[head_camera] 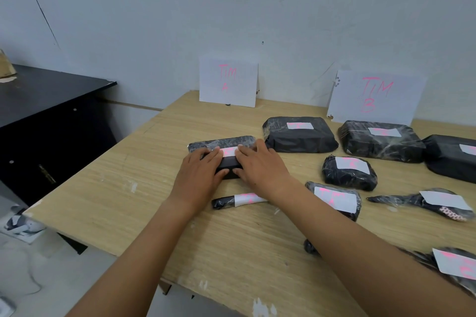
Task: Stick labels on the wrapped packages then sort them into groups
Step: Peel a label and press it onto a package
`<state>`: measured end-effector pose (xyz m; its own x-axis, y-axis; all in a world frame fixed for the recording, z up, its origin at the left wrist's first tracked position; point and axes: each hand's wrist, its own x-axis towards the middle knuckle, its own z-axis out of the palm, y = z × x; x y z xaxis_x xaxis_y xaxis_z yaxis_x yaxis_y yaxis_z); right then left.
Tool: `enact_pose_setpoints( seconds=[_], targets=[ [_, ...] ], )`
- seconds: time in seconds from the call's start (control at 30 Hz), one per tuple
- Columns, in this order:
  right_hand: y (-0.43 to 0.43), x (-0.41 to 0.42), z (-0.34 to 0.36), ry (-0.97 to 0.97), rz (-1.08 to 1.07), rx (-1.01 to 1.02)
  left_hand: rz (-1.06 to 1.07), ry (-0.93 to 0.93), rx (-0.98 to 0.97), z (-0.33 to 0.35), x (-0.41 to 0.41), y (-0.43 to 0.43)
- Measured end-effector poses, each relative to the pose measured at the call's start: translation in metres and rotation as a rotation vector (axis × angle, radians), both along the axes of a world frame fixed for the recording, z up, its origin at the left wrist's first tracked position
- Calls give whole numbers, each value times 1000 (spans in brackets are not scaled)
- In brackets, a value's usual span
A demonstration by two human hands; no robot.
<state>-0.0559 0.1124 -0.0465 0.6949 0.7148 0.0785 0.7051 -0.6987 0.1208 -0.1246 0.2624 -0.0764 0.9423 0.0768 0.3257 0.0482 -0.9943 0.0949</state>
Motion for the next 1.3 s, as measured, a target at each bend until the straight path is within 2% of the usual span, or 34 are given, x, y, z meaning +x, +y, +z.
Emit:
enact_pose_setpoints(
  seconds=[0.17, 0.33, 0.6, 0.8, 0.97, 1.1, 1.3],
  targets=[
    [-5, -5, 3, 2, -25, 97, 18, -92, -198, 5, -6, -2],
    [-11, -13, -1, -21, -52, 174, 64, -152, -234, 3, -13, -8],
    [-9, -19, -8, -69, 13, 125, -45, -136, 4, -1, -12, -11],
    [-7, -19, -4, -125, 24, 82, -33, -89, -37, -1, -12, -11],
    [-1, -21, 0, 47, 43, 166, -72, -95, -78, 5, -8, -12],
    [-4, -18, -6, 5, 81, 147, -135, -53, -181, 5, -8, -14],
    [2, -18, -7, -11, -24, 77, -51, 9, 11, 0, -5, -12]
  ],
)
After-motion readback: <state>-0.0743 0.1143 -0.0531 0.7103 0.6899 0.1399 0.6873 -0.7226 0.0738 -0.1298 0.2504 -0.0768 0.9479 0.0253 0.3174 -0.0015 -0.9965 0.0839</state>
